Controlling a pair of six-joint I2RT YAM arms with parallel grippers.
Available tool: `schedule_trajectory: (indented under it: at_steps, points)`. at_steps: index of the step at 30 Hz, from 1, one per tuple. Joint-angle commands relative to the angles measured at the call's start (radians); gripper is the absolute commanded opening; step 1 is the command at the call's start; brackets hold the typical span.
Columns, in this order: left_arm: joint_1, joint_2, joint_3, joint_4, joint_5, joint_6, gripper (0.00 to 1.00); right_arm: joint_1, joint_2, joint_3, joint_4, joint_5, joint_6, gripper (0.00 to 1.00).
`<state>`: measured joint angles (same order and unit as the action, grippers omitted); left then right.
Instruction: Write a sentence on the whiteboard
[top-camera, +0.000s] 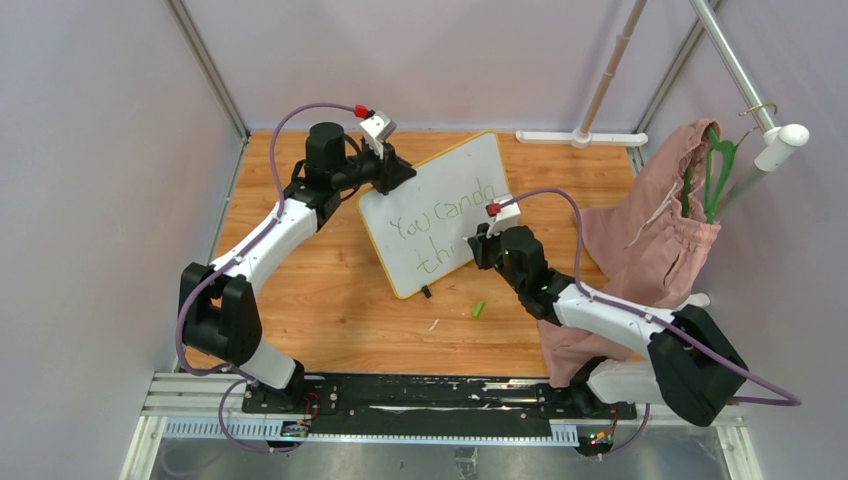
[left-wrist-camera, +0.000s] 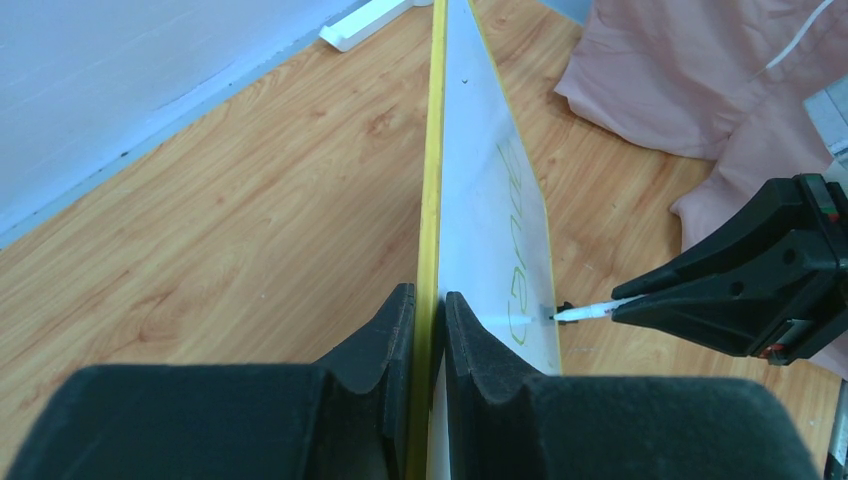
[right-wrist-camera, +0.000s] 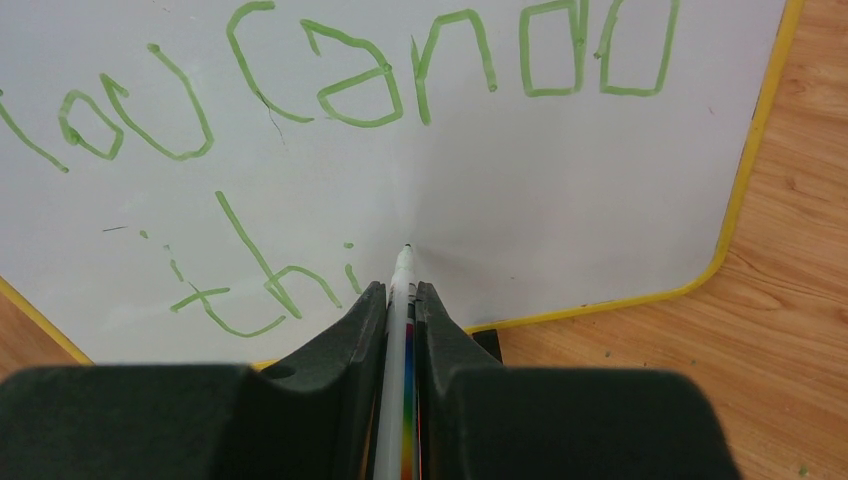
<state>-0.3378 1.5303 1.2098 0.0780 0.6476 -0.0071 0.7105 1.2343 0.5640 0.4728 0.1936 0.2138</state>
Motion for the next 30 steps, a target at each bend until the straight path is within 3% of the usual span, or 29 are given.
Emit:
schedule_trajectory:
  at_steps: [1, 30]
  points:
    - [-0.046, 0.017, -0.034, -0.104, 0.032, 0.006, 0.01, -0.016, 0.016, 0.034, 0.037, 0.022, 0.011, 0.00]
    - [-0.046, 0.017, -0.035, -0.101, 0.035, 0.004, 0.00, 0.008, 0.064, 0.049, 0.064, -0.078, 0.008, 0.00]
